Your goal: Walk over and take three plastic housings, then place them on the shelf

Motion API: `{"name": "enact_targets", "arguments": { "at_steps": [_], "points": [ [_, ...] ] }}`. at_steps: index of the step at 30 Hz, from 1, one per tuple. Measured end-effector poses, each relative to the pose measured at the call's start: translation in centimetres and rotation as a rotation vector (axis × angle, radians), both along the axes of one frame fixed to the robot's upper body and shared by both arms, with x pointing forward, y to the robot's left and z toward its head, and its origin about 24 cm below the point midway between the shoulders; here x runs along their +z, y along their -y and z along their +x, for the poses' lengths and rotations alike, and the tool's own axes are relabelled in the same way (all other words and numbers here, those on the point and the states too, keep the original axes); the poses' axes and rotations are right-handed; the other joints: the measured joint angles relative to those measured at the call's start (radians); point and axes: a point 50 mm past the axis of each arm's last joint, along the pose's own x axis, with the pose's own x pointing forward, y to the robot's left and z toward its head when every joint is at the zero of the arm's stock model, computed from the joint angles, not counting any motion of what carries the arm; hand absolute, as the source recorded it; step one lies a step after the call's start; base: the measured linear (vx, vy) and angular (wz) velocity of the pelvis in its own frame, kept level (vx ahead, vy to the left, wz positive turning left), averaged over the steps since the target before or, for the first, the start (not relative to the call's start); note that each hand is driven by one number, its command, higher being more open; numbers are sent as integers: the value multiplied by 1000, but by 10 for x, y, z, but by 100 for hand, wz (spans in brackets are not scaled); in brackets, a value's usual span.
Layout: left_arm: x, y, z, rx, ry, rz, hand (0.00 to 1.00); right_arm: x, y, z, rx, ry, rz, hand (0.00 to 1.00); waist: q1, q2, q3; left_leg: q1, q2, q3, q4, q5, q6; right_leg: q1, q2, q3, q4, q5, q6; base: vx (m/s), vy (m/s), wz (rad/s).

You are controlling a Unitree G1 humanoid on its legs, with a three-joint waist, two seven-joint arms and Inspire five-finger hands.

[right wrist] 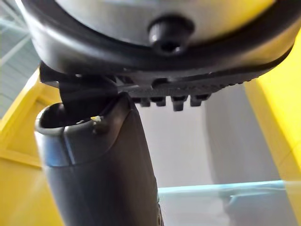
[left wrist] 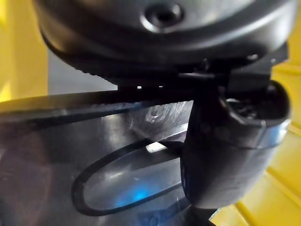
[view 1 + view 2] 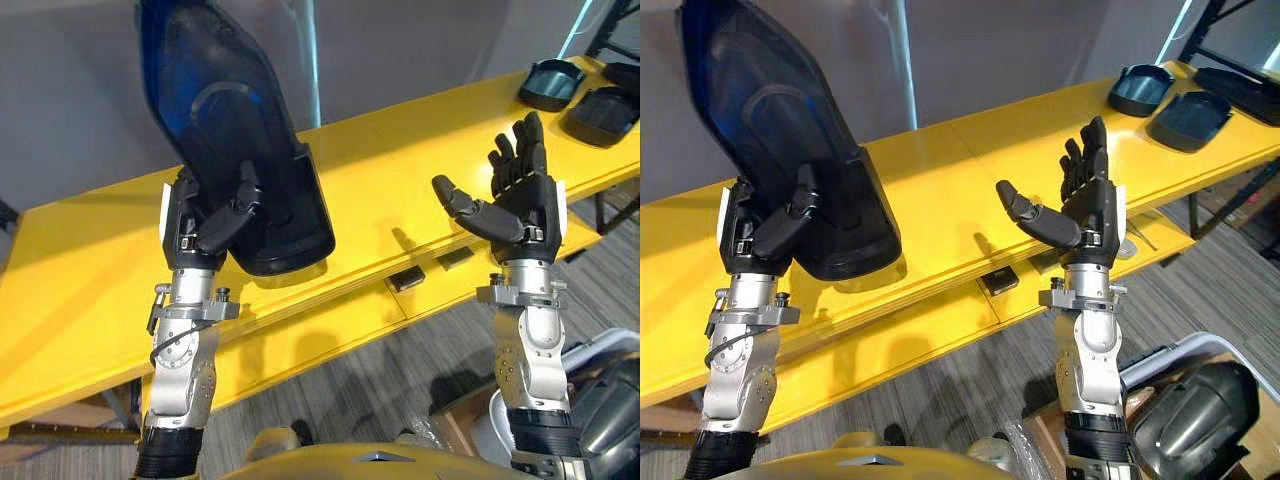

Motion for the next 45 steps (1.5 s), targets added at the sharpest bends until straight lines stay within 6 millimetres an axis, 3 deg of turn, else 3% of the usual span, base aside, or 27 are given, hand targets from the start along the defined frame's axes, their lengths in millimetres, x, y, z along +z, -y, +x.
{"name": "enact_targets", "arguments": {
  "at_steps": [9,13,18,22,23,28,29,38,45],
  "points": [
    [-8,4,49,10,-174,43,0,-28,-9,-18,43,-99,134,100,-62,-11,-6,25,1,66,-27,1,-1,-30,4,69,-1,2,3,-19,18,-25],
    [-16,-10,78,111,-287,27,0,-34,-14,-19,121,-143,160,100,-110,-12,-7,24,10,94,-27,1,-1,-50,12,99,2,6,9,-32,1,-22],
    [-18,-16,94,155,-357,-15,0,-36,-16,-18,172,-171,143,100,-127,-13,-7,4,12,110,-23,1,-2,-87,21,122,17,6,8,-9,1,-10],
    [-40,-18,103,207,-515,13,0,-38,-17,-18,194,-188,142,100,-136,-22,-2,-6,15,110,-11,-3,-3,-100,22,135,21,6,8,-7,5,-9],
    [-49,-26,107,269,-622,-23,0,-40,-23,-17,238,-191,168,100,-145,-40,9,-8,29,110,12,-14,-5,-105,25,146,37,2,3,-55,10,-14],
    [-49,-33,112,290,-660,-3,0,-41,-33,-18,312,-194,160,100,-160,-43,11,-10,31,109,26,-18,-4,-109,24,149,51,-2,5,-62,7,-3],
    [-48,-33,113,295,-667,0,100,-41,-32,-18,326,-194,157,100,-161,-41,13,-11,31,109,30,-19,-4,-110,23,149,57,-4,5,-55,3,0],
    [-31,-30,124,364,-636,-12,100,-38,-29,-14,386,-229,107,100,-171,-9,56,-57,30,108,48,-23,-7,-163,15,151,88,-10,6,-49,8,0],
    [-27,-36,123,502,-635,-2,100,-37,-41,-15,458,-229,106,100,-186,-9,71,-61,55,116,83,-34,-8,-157,32,158,75,-4,14,-3,-3,-6]
  ]
}}
